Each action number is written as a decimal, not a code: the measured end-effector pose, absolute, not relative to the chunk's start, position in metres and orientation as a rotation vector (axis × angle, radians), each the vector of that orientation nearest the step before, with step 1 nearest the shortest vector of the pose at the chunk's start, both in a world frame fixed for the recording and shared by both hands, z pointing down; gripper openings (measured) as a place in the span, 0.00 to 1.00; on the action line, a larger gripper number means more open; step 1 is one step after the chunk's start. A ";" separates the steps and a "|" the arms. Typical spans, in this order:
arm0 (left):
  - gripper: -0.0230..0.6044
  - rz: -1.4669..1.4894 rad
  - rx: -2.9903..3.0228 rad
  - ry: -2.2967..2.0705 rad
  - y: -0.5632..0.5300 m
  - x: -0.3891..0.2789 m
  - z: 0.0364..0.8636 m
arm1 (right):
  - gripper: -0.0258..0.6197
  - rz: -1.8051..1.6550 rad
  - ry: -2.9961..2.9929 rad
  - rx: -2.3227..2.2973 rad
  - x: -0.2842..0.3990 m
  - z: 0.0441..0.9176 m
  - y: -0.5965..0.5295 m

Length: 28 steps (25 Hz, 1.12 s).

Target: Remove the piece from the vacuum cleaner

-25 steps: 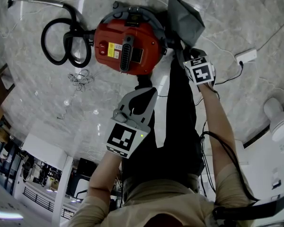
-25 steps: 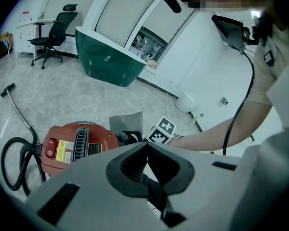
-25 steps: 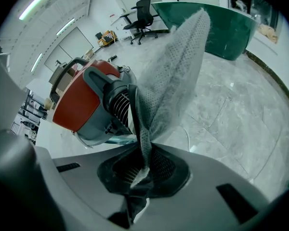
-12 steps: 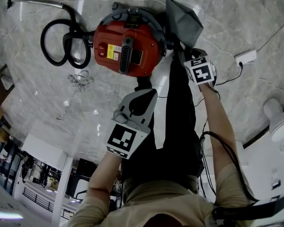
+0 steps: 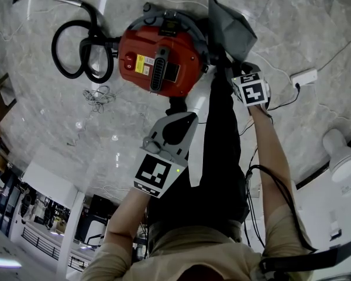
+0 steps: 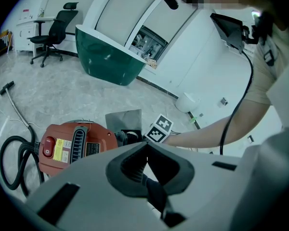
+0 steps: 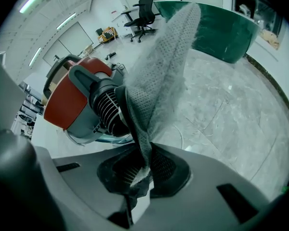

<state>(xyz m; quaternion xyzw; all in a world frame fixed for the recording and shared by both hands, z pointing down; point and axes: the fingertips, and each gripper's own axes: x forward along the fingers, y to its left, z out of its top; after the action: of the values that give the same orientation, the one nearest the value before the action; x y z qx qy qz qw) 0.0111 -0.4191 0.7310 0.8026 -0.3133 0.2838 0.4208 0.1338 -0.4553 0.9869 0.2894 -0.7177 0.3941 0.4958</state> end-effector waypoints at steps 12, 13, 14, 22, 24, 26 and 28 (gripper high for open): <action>0.03 0.710 2.015 -0.765 -0.418 0.016 0.733 | 0.08 1.042 -1.696 0.844 0.167 0.985 -0.478; 0.03 0.709 2.019 -0.764 -0.418 0.015 0.732 | 0.08 1.061 -1.694 0.861 0.169 0.982 -0.478; 0.03 0.711 2.019 -0.770 -0.418 0.013 0.731 | 0.08 1.089 -1.693 0.876 0.169 0.980 -0.477; 0.03 0.734 2.032 -0.810 -0.421 0.004 0.717 | 0.08 1.384 -1.667 0.985 0.180 0.962 -0.485; 0.03 0.722 2.046 -0.822 -0.426 0.001 0.711 | 0.08 1.464 -1.659 1.020 0.183 0.955 -0.485; 0.03 0.713 2.063 -0.835 -0.430 -0.003 0.702 | 0.08 1.526 -1.648 1.055 0.185 0.947 -0.486; 0.03 0.703 2.075 -0.847 -0.433 -0.005 0.691 | 0.08 1.572 -1.640 1.087 0.190 0.936 -0.487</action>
<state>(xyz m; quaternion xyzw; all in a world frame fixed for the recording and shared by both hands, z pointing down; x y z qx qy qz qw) -0.0045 -0.4328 0.6907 0.8148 -0.3328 0.2760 0.3861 0.1895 -0.4865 0.9360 0.4109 -0.6199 0.5942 0.3062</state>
